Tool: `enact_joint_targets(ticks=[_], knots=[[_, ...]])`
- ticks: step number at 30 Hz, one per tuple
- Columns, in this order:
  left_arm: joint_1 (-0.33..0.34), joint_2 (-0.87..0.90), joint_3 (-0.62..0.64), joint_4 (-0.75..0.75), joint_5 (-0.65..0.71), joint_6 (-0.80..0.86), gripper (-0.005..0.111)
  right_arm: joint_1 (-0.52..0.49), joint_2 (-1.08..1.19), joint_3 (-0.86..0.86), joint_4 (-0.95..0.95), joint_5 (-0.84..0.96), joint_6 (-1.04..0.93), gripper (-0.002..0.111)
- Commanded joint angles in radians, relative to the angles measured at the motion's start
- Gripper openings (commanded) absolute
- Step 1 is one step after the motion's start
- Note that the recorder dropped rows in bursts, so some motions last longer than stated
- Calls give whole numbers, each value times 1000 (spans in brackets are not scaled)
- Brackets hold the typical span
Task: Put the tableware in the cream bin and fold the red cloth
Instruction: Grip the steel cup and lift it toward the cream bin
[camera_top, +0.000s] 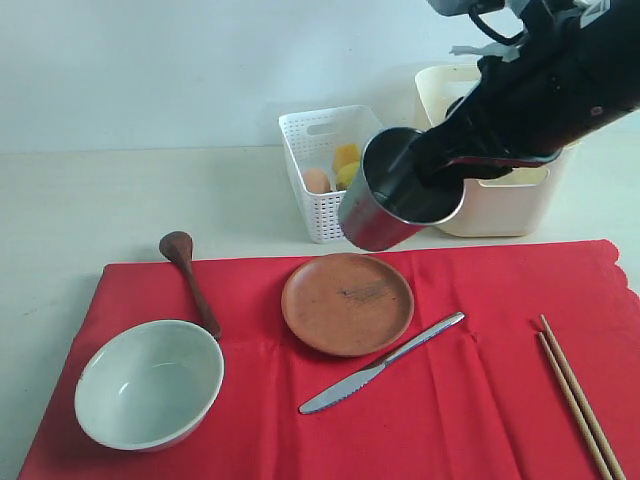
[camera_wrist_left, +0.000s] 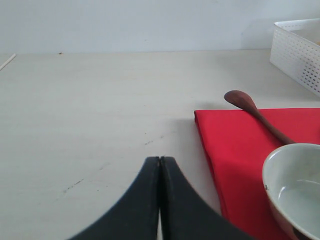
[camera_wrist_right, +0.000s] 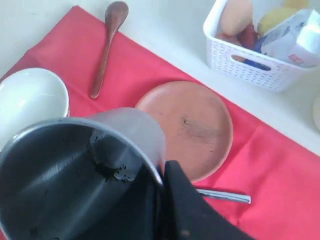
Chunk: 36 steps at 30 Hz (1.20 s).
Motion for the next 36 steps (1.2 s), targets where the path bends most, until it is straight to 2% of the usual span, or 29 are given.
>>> enact_joint_targets(ticks=[1, 8, 27, 36], knots=[[2, -6, 2, 1, -8, -1, 0, -6, 28, -13, -1, -107, -7, 0], [2, -6, 2, 1, -8, -1, 0, -69, 132, -163, -47, -70, 27, 0], [2, -6, 2, 1, -8, -1, 0, -334, 557, -613, -47, -69, 74, 0], [2, -6, 2, 1, -8, -1, 0, -386, 733, -750, -49, -72, 105, 0]])
